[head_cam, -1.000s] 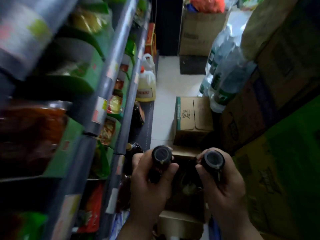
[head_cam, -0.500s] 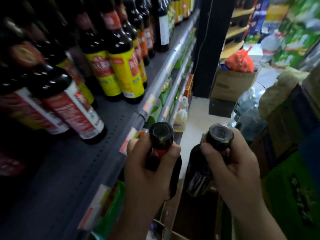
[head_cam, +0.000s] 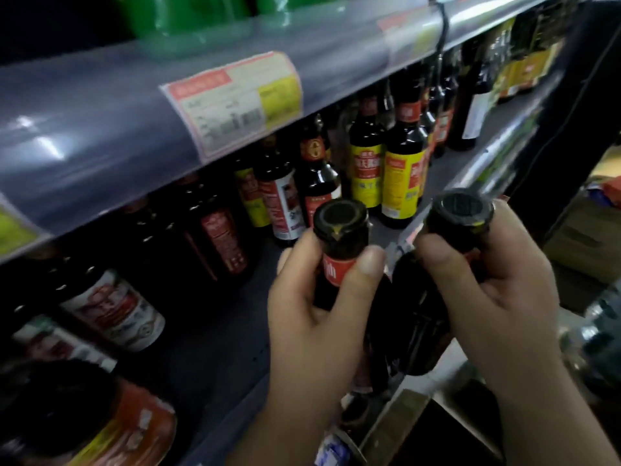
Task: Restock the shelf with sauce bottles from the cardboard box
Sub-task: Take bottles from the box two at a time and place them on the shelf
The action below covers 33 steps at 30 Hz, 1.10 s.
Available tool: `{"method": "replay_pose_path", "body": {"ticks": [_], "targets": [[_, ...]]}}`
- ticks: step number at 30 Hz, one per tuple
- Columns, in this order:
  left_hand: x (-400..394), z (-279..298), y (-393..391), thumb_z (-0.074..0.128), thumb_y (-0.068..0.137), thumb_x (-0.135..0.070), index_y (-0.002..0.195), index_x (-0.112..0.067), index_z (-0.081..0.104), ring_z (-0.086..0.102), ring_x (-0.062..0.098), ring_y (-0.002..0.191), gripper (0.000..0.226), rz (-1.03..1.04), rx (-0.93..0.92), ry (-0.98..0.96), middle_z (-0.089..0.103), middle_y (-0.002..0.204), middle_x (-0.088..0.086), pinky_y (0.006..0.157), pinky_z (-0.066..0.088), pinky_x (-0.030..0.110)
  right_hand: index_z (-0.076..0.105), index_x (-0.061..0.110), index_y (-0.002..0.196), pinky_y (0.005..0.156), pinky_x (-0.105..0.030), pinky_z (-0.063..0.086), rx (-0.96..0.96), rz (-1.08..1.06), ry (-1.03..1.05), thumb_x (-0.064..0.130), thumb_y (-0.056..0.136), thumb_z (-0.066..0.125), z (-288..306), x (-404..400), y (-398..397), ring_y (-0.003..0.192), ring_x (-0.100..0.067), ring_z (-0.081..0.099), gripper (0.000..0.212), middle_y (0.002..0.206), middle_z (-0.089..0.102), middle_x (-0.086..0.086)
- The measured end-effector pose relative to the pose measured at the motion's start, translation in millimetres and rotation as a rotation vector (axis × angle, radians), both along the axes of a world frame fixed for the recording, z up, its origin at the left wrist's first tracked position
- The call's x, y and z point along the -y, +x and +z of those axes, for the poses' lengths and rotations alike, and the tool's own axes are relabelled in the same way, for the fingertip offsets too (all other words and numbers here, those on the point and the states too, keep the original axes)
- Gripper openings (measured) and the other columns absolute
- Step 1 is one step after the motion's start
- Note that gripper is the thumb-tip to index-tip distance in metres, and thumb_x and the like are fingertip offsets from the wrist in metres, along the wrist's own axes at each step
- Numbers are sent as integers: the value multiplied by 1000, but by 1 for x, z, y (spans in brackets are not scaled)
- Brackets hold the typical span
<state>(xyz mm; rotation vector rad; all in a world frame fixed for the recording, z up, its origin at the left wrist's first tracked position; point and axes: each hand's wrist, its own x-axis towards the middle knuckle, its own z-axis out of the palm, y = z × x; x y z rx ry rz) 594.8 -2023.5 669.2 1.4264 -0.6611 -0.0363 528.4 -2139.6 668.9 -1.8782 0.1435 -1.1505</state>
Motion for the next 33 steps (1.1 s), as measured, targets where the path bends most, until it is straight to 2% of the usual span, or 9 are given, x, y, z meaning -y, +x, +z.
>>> {"method": "replay_pose_path", "body": {"ticks": [2,4,8,10,12,16,18,27,33], "targets": [[-11,6,3,58,81,-44,93,-22,69,65,16,100,27,64,32,-14,68,99,3,83,51,21,54,31,92,60,-8,40,26,58,-11,35,87,54,6,-7,11,71,1,55,6,81,57,18],[-20,10,9,58,83,-42,94,-25,69,65,16,100,23,126,75,-16,70,94,-6,87,51,29,52,33,95,61,-4,39,49,117,-28,32,88,53,11,-15,25,72,7,55,7,80,56,27],[-37,16,24,59,84,-35,94,-23,67,63,-1,88,18,235,124,-64,69,88,-9,79,47,12,54,27,104,72,-7,42,62,278,-6,27,90,54,15,-30,52,88,5,60,14,90,58,27],[-46,17,32,59,84,-33,90,-22,65,63,-2,85,13,277,119,-86,68,85,-12,77,48,13,54,26,105,74,-6,42,45,334,12,28,90,54,15,-38,65,91,7,60,15,92,58,26],[-53,16,39,60,83,-36,88,-27,65,64,5,86,11,323,98,-83,68,86,-10,80,51,23,55,24,107,77,-6,43,45,390,40,30,90,54,16,-44,78,94,7,60,18,95,60,22],[-65,12,51,61,84,-38,96,-23,65,66,20,96,20,425,101,-60,70,95,1,93,54,47,56,25,105,79,-15,49,36,501,156,25,90,59,15,-54,102,94,2,62,15,95,65,15],[-69,11,56,62,85,-39,99,-23,65,67,23,104,22,484,77,-55,71,100,2,98,51,52,57,22,107,85,-21,51,33,536,202,23,90,60,11,-59,114,98,-1,63,17,99,66,13],[-69,0,89,65,82,-42,107,-22,67,66,16,110,32,648,-14,-56,72,110,0,104,48,47,59,14,112,86,-8,43,-11,537,202,24,91,60,0,-68,162,104,3,60,23,107,67,6],[-67,-7,112,65,81,-44,105,-21,67,67,20,110,33,708,-24,-101,73,110,3,104,48,48,57,15,120,83,0,38,-56,575,202,23,92,58,3,-66,189,97,15,56,29,110,63,10]]}}
